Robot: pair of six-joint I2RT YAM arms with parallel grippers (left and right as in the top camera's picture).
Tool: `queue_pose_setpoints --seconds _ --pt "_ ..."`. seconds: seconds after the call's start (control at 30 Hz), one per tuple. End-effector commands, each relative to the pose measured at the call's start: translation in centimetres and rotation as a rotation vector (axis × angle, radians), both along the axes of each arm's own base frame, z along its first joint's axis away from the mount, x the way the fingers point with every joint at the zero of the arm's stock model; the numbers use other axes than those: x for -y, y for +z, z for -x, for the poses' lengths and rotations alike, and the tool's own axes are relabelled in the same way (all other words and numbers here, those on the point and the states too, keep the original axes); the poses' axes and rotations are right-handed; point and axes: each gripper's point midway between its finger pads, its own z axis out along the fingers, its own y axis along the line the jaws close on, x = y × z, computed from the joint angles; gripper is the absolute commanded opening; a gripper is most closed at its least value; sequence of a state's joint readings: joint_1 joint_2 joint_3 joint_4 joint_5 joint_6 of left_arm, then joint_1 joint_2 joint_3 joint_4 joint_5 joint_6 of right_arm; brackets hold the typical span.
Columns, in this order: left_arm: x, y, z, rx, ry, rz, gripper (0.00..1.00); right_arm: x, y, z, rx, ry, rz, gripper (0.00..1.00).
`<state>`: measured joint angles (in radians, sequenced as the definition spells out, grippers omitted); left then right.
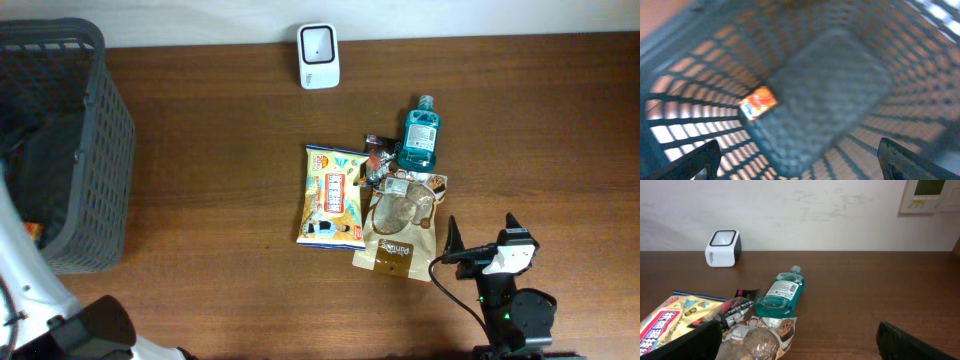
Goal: Scan the item barcode
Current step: 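Reach the left gripper into the basket and grasp the orange tissue pack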
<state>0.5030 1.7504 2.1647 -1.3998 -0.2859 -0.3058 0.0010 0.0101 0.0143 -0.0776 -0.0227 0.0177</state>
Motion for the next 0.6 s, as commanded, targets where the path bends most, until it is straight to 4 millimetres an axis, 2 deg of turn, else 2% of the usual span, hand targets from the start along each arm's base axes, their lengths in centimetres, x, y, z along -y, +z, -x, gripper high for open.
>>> queue_pose_setpoints --seconds 0.0,0.1,0.17,0.27,0.4,0.57 --pt "-3.1 -1.8 1.8 -0.028 0.079 0.046 0.99 0.0 -0.3 0.0 -0.004 -0.003 0.006 0.98" --pt "-5.0 -5.0 2.5 -0.090 0.126 0.090 0.98 0.0 -0.3 0.0 -0.003 -0.003 0.007 0.98" --pt "-6.0 -8.5 3.0 -0.167 0.152 0.145 0.95 0.0 -0.3 0.0 -0.003 -0.003 0.007 0.98" --pt "-6.3 -11.7 2.9 -0.238 0.158 0.194 0.94 0.0 -0.3 0.0 -0.004 -0.003 0.006 0.98" --pt "-6.9 -14.3 2.3 -0.280 0.160 0.214 0.95 0.0 -0.3 0.0 -0.004 -0.003 0.007 0.98" --pt "-8.2 -16.4 1.9 -0.323 0.178 0.192 0.88 0.0 -0.3 0.0 -0.003 -0.003 0.007 0.98"
